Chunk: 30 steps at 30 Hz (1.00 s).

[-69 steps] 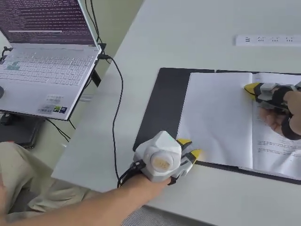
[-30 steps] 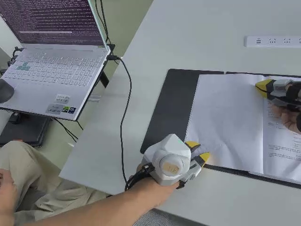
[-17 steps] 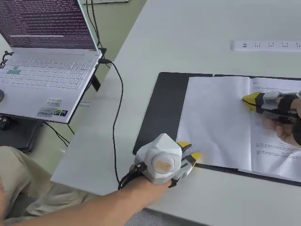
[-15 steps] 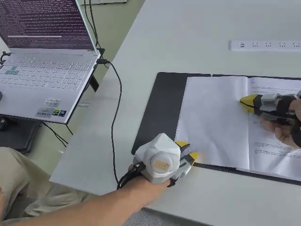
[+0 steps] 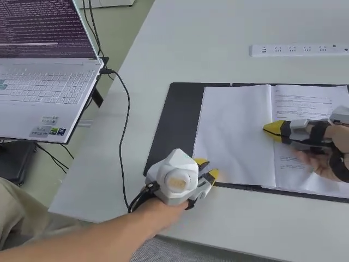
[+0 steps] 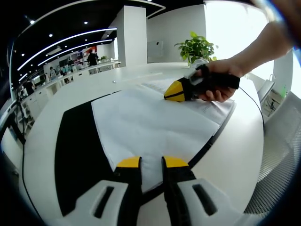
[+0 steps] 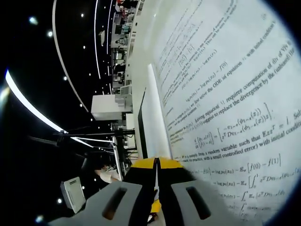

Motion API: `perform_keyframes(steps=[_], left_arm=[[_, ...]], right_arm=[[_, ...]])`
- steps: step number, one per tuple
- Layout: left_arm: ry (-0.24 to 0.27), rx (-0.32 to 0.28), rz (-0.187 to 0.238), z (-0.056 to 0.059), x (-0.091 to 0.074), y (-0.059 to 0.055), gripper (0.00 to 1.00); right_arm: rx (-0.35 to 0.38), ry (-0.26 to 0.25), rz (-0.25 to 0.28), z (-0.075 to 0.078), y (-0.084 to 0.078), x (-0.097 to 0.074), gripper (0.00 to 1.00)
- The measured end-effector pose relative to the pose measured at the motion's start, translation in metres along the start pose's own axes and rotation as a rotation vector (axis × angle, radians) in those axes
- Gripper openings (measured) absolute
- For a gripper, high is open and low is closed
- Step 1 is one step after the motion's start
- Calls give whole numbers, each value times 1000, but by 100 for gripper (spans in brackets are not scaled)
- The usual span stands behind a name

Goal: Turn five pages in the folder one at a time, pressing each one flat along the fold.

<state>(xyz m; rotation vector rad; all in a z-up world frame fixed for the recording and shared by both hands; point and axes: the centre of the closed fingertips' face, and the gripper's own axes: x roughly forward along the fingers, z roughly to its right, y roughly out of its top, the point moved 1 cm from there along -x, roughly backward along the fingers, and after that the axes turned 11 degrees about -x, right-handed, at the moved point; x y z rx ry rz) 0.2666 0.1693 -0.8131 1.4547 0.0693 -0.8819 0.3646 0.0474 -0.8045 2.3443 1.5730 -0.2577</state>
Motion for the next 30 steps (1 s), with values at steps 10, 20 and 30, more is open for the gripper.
perform_keyframes(steps=[10, 20, 30], left_arm=[[-1, 1, 2, -1, 1, -1, 15], [5, -3, 6, -1, 1, -1, 15], [13, -4, 13, 1, -2, 0, 15]], right_arm=[[-13, 13, -59, 0, -37, -16, 0], [-32, 34, -141, 0, -88, -30, 0], [-26, 44, -177, 0, -129, -48, 0]])
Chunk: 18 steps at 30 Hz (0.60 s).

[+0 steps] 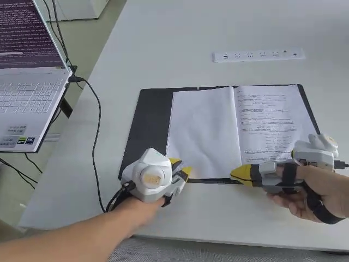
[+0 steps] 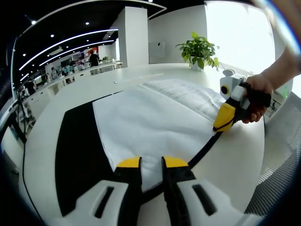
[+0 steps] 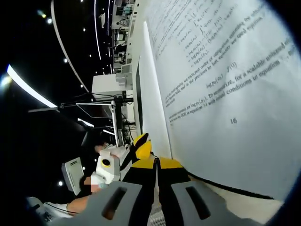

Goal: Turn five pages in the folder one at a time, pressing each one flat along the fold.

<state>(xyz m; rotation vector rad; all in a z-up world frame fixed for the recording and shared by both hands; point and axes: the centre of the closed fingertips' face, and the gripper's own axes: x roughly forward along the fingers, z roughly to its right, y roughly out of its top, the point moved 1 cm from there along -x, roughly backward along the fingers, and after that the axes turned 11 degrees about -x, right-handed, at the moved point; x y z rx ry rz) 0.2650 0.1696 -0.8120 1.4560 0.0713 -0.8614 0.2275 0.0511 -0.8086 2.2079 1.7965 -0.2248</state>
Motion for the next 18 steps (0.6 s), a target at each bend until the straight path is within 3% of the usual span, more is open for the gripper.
perform_keyframes(steps=[4, 10, 14, 15, 17, 18], left_arm=[[2, 0, 1, 0, -1, 0, 15], [6, 0, -5, 1, -3, 0, 15], [20, -6, -18, 1, -3, 0, 15], [23, -10, -19, 1, -3, 0, 15], [31, -26, -30, 0, -2, 1, 15], [34, -30, -42, 0, -2, 1, 15]], right_arm=[[-6, -9, -27, -1, -20, -3, 0], [-16, 24, 12, -20, -32, -10, 0], [-60, 36, 73, -36, -28, -19, 0], [-89, 18, 103, -37, -24, -22, 0], [-93, 36, 140, -49, -18, -31, 0], [-108, 24, 184, -52, -10, -37, 0]])
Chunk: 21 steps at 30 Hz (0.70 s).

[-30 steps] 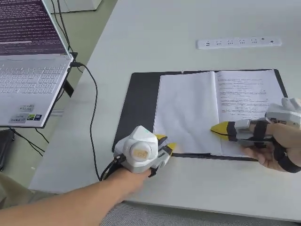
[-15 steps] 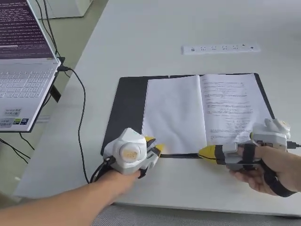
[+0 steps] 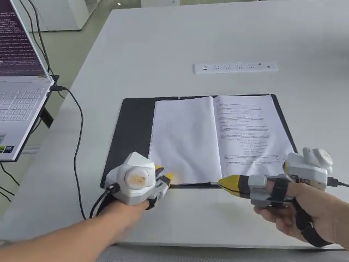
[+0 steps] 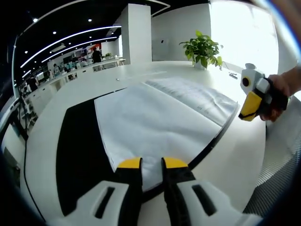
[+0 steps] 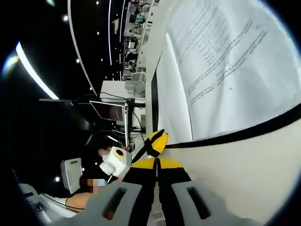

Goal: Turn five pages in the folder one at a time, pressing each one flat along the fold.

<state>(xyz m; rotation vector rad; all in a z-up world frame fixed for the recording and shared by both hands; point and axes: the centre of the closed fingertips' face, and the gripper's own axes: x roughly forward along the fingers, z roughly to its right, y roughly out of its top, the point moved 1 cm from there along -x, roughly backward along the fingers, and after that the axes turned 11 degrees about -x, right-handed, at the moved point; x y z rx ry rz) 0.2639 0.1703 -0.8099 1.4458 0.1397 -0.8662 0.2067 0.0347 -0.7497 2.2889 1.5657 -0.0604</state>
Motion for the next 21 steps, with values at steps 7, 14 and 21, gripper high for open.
perform_keyframes(steps=[7, 14, 21], left_arm=[[4, -40, -40, 4, -13, 10, 16], [0, -75, -18, 10, -38, 31, 21], [9, -79, 15, 17, -77, 50, 29]], right_arm=[[-118, -87, 154, -14, 35, -36, 15], [-189, -143, 295, -34, 60, -74, 21], [-299, -253, 381, -45, 72, -113, 29]])
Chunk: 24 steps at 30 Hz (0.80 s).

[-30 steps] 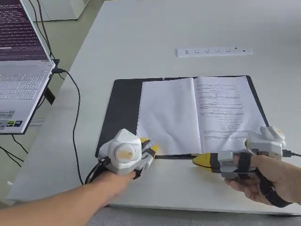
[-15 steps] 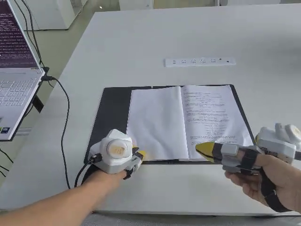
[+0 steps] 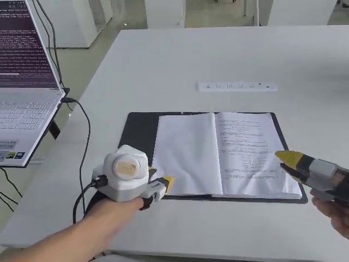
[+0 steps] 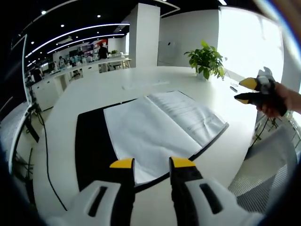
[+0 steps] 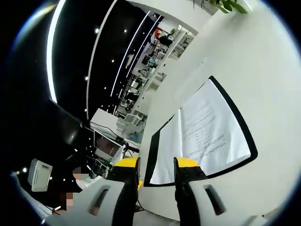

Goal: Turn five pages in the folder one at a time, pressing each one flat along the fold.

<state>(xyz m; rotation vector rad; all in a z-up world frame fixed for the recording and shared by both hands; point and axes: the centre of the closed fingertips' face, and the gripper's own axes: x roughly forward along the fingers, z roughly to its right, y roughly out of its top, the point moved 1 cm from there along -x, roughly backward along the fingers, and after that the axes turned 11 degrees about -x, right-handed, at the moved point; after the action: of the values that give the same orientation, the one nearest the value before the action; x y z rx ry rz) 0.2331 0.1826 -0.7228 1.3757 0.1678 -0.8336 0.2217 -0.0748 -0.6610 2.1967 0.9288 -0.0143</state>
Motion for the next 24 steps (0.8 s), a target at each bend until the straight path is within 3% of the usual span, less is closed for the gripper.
perform_keyframes(steps=[3, 7, 10, 14, 20, 24], left_arm=[[3, 7, 15, 2, -12, 6, 31], [-6, -6, 37, 7, -33, 16, 40], [-6, 3, 42, 9, -44, 19, 47], [-6, -21, 41, 10, -56, 20, 57], [5, -78, 46, 8, -71, 19, 74], [17, -78, 40, 6, -76, 18, 77]], right_arm=[[-41, -33, 19, -2, 3, -10, 33], [-167, -105, 15, 0, 3, -25, 46], [-229, -146, 10, 2, 1, -35, 56], [-299, -191, -11, 5, -5, -49, 62], [-340, -259, -21, 20, -9, -66, 72], [-336, -287, -3, 26, -7, -73, 75]])
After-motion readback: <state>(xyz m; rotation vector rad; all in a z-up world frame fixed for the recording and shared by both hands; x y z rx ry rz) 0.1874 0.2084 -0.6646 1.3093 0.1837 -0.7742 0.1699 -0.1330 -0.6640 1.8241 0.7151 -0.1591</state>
